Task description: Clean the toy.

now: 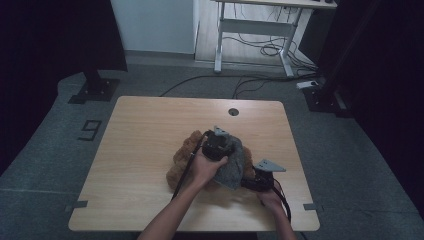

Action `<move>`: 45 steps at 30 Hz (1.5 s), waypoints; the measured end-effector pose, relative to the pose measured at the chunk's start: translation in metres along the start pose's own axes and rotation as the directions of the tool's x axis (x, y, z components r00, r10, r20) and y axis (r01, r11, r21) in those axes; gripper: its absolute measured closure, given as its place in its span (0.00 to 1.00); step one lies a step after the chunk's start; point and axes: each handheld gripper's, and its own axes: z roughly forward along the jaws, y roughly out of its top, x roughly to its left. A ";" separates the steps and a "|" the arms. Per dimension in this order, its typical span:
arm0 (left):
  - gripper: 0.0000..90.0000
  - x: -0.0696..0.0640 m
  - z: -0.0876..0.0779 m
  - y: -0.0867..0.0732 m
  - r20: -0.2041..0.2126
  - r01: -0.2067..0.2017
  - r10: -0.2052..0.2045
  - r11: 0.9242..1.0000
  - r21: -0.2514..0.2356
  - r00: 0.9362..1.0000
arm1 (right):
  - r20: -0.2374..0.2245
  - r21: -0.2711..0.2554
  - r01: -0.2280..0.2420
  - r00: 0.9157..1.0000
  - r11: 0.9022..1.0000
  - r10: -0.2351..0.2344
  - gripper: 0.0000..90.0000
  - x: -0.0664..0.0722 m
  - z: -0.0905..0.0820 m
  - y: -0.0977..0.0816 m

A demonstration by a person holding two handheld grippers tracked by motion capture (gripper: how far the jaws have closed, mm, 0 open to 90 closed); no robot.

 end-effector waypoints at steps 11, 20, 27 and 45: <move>0.87 0.054 -0.063 -0.020 -0.061 0.063 -0.067 0.995 -0.076 0.996 | -0.002 0.002 -0.009 1.000 1.000 0.009 0.40 -0.001 0.000 -0.001; 0.87 0.085 -0.090 -0.045 -0.101 0.100 -0.110 0.990 -0.100 0.989 | -0.001 -0.001 -0.017 1.000 1.000 0.017 0.40 -0.001 0.000 -0.001; 0.87 0.113 -0.087 -0.079 -0.148 0.162 -0.164 0.986 -0.028 0.975 | -0.008 -0.001 -0.024 1.000 1.000 0.024 0.40 -0.003 0.000 -0.001; 0.86 0.070 -0.101 -0.006 -0.077 0.066 -0.081 0.981 -0.185 0.994 | 0.008 0.003 -0.021 1.000 1.000 0.021 0.39 0.000 0.001 0.000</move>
